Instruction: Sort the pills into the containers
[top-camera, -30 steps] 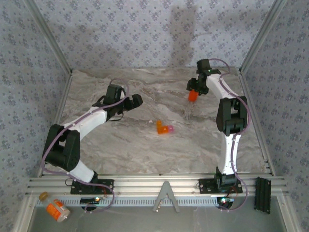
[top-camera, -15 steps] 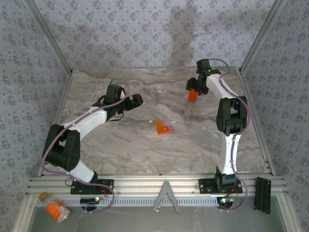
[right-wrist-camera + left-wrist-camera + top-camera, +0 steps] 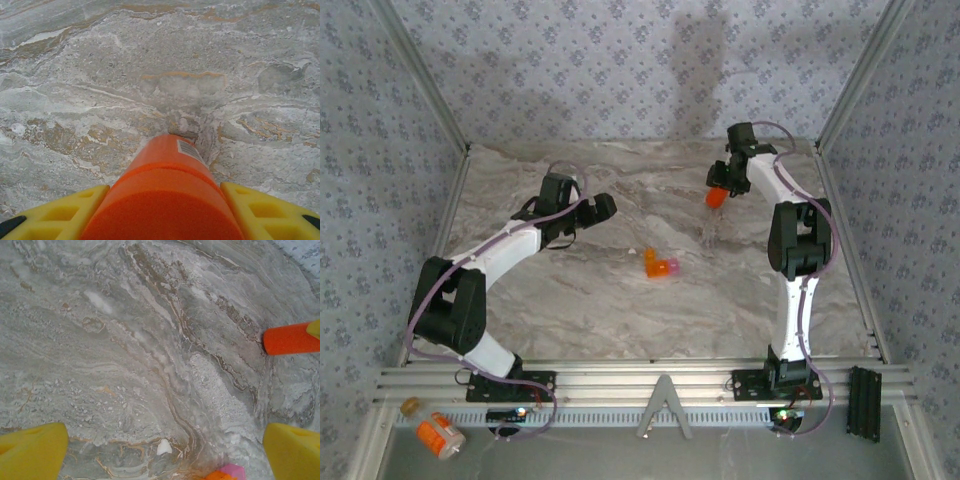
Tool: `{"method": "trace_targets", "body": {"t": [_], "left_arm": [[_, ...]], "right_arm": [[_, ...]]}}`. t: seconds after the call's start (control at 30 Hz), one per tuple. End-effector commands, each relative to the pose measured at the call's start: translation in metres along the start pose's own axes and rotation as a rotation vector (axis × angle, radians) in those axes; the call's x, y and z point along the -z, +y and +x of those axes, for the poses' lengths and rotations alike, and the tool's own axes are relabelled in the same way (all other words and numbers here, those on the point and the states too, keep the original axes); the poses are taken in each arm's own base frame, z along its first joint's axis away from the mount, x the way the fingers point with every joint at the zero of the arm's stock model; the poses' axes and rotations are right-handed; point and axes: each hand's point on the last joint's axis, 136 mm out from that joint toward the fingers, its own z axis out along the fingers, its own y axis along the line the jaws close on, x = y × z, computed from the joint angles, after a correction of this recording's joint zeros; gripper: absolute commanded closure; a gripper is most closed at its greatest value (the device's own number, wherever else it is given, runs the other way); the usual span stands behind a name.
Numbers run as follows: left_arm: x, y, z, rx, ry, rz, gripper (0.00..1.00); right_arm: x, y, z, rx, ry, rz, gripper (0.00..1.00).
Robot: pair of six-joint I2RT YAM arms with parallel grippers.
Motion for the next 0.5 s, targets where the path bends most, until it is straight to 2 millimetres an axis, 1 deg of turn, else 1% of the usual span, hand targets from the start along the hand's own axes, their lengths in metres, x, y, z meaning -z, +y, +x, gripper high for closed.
{"method": "trace_targets", "body": {"t": [0.0, 0.07, 0.2, 0.37, 0.47], "left_arm": [[0.009, -0.016, -0.019, -0.093, -0.041, 0.021, 0.00], [0.011, -0.016, -0.023, -0.154, -0.042, -0.002, 0.00], [0.015, -0.017, -0.031, -0.238, -0.077, -0.053, 0.00], [0.026, -0.027, -0.047, -0.387, -0.223, -0.079, 0.00], [0.033, -0.029, -0.055, -0.441, -0.245, -0.109, 0.00]], "right_arm": [[0.024, 0.018, -0.003, -0.002, -0.026, -0.062, 0.59], [0.040, 0.030, -0.004, 0.008, -0.045, -0.090, 0.60], [0.071, 0.057, 0.000, 0.042, -0.075, -0.151, 0.59], [0.120, 0.090, 0.010, 0.085, -0.106, -0.248, 0.59], [0.148, 0.105, 0.014, 0.106, -0.121, -0.306, 0.59]]}}
